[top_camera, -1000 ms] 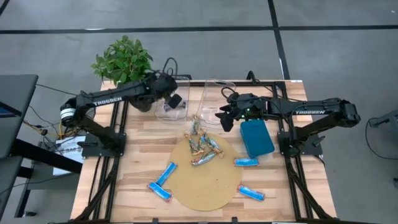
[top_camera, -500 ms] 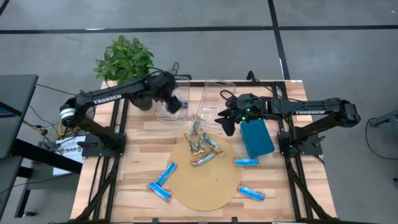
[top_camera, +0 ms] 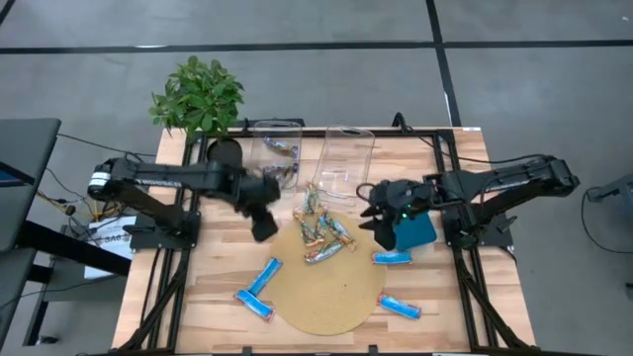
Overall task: Pick and place Granola Bars by type
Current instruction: Put the blue granola bar into the left transparent bin
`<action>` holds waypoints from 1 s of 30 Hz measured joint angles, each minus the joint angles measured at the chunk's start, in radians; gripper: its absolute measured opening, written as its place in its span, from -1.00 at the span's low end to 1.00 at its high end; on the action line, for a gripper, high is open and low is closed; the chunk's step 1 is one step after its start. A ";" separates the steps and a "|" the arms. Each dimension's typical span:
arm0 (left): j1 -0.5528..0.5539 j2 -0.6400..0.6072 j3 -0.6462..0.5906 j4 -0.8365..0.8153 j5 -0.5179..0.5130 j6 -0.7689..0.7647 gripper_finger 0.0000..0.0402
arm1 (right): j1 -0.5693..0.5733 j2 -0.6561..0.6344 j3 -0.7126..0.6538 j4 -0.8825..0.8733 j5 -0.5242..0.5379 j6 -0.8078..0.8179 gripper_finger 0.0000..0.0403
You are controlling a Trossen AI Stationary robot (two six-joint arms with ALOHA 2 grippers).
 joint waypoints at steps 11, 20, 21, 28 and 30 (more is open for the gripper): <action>-0.288 0.149 0.000 -0.069 -0.111 -0.511 -0.11 | 0.080 0.000 0.000 -0.072 0.022 -0.014 -0.36; -0.405 0.357 -0.001 -0.016 -0.064 -0.556 -0.08 | 0.079 -0.001 0.000 -0.086 0.010 -0.081 -0.39; -0.414 0.370 -0.001 -0.001 -0.064 -0.561 -0.08 | 0.079 -0.001 0.000 -0.087 0.004 -0.083 -0.39; -0.433 0.446 -0.001 0.067 -0.068 -0.584 -0.08 | 0.086 -0.001 0.000 -0.087 -0.009 -0.086 -0.39; -0.433 0.460 -0.001 0.093 -0.069 -0.584 -0.08 | 0.095 -0.001 0.000 -0.090 -0.010 -0.099 -0.39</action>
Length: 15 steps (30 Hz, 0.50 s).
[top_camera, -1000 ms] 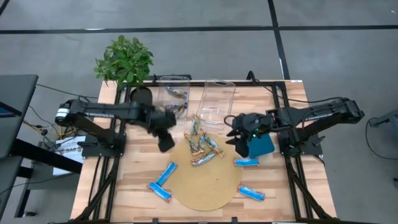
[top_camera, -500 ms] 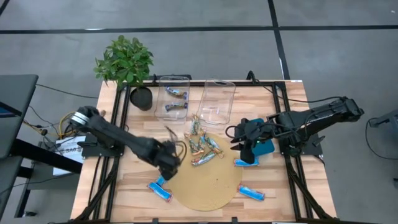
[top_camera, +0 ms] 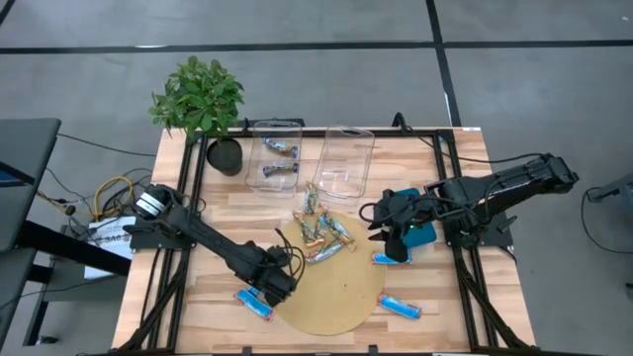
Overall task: Pick and place Granola Bars by type
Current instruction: Put the blue granola bar into the left transparent bin
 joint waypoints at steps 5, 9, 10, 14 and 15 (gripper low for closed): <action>0.000 0.007 -0.047 0.073 0.003 -0.021 -0.08 | 0.039 0.000 0.000 -0.011 -0.034 -0.068 -0.39; -0.004 0.007 -0.104 0.091 0.020 -0.059 -0.08 | 0.058 0.000 0.000 -0.014 -0.036 -0.071 -0.39; -0.006 0.008 -0.110 0.086 0.020 -0.060 -0.08 | 0.060 0.000 0.000 -0.014 -0.036 -0.070 -0.39; -0.007 0.008 -0.128 0.093 0.019 -0.075 -0.08 | 0.063 0.000 0.000 -0.017 -0.035 -0.070 -0.40; -0.007 0.008 -0.132 0.101 0.020 -0.076 -0.08 | 0.063 0.000 0.000 -0.017 -0.035 -0.070 -0.40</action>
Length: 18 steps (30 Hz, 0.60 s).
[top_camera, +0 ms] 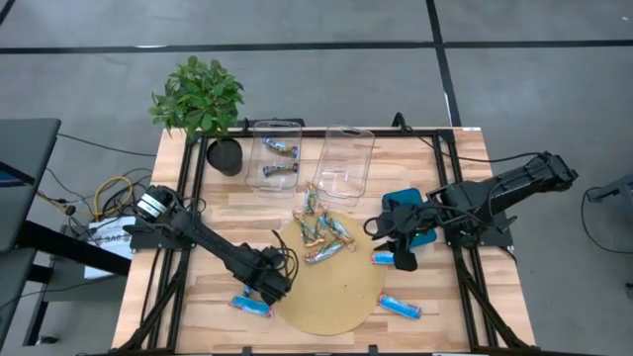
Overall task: Pick and place Granola Bars by type
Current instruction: Put the blue granola bar into the left transparent bin
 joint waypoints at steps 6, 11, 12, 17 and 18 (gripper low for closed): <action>0.000 0.000 -0.009 0.042 0.007 0.002 -0.08 | 0.000 0.000 0.000 0.000 0.000 0.000 -0.39; 0.000 0.000 -0.008 0.041 0.006 0.001 -0.25 | 0.000 0.000 0.000 0.000 0.001 0.000 -0.39; 0.000 0.000 -0.006 0.038 0.003 0.001 -0.30 | 0.000 0.000 0.000 0.000 0.001 -0.001 -0.39; 0.001 -0.031 0.036 -0.012 -0.101 0.023 -0.56 | -0.002 0.000 0.000 0.014 0.003 -0.018 -0.39; 0.006 -0.046 0.044 -0.035 -0.129 0.022 -0.60 | -0.003 0.000 0.000 0.022 0.003 -0.018 -0.39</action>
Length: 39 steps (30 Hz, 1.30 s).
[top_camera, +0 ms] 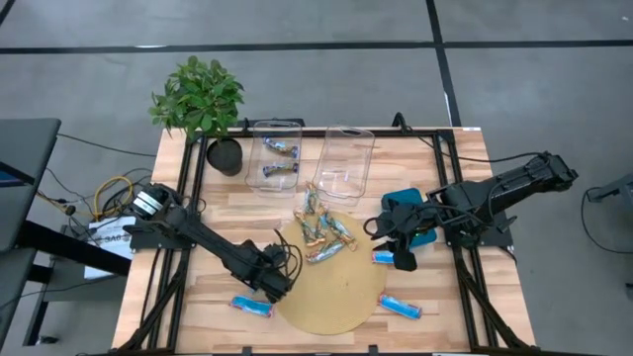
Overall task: Pick and place Granola Bars by type
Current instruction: Put the blue granola bar into the left transparent bin
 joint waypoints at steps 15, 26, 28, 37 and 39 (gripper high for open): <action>0.290 -0.342 0.011 -0.241 -0.454 0.047 -0.77 | -0.131 0.000 0.000 0.194 0.368 -0.058 -0.40; 0.677 -0.376 0.011 0.023 -0.514 0.560 -0.76 | -0.288 0.000 0.000 0.213 0.482 -0.060 -0.40; 0.726 -0.376 0.011 0.086 -0.487 0.640 -0.76 | -0.299 0.000 0.000 0.213 0.481 -0.060 -0.40; 0.879 -0.376 0.011 0.208 -0.288 0.725 -0.38 | -0.308 0.000 0.000 0.212 0.480 -0.060 -0.40; 0.888 -0.376 0.011 0.208 -0.284 0.725 -0.26 | -0.308 0.000 0.000 0.213 0.479 -0.060 -0.40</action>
